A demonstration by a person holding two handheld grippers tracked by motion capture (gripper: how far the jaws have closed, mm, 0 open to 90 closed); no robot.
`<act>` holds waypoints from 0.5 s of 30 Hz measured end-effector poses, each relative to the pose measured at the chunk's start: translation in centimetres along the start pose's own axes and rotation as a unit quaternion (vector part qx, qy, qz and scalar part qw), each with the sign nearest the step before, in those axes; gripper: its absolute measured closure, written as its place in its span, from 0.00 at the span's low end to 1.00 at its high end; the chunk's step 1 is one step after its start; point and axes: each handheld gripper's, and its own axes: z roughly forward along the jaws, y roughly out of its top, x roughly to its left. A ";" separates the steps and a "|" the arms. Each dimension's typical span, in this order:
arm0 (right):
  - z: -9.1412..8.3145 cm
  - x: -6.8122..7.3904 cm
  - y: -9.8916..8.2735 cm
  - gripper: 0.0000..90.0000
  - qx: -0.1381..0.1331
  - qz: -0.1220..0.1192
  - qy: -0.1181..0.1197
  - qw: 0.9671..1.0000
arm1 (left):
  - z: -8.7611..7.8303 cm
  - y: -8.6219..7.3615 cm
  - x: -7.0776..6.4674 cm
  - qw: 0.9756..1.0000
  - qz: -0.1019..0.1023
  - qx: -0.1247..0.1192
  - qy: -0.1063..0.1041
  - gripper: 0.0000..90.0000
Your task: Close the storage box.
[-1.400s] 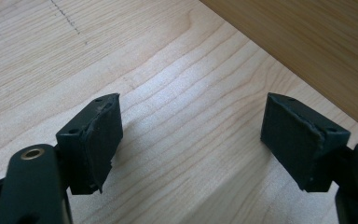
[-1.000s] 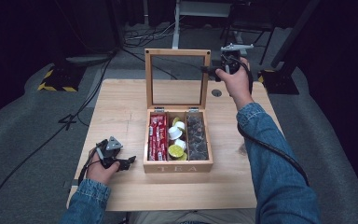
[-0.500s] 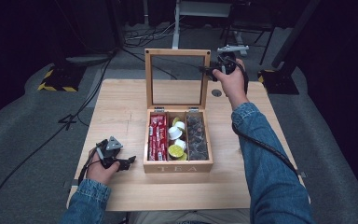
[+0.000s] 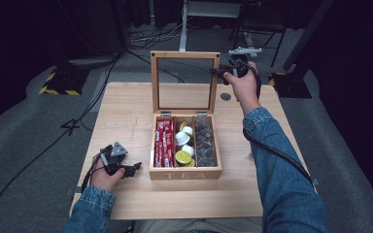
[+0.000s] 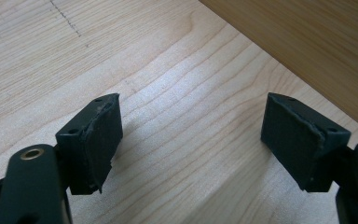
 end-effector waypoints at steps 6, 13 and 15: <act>-1.6 0.9 -0.1 0.64 -0.001 -0.020 0.011 1.000 | 0.0 0.0 0.0 1.000 0.002 -0.001 0.001 0.23; -4.0 2.1 -0.6 0.62 -0.004 -0.052 0.032 0.998 | 0.0 0.0 0.0 1.000 0.000 -0.001 0.001 0.23; -4.6 2.3 -0.8 0.63 -0.005 -0.057 0.042 0.997 | 0.0 0.0 0.0 1.000 0.000 -0.001 0.001 0.23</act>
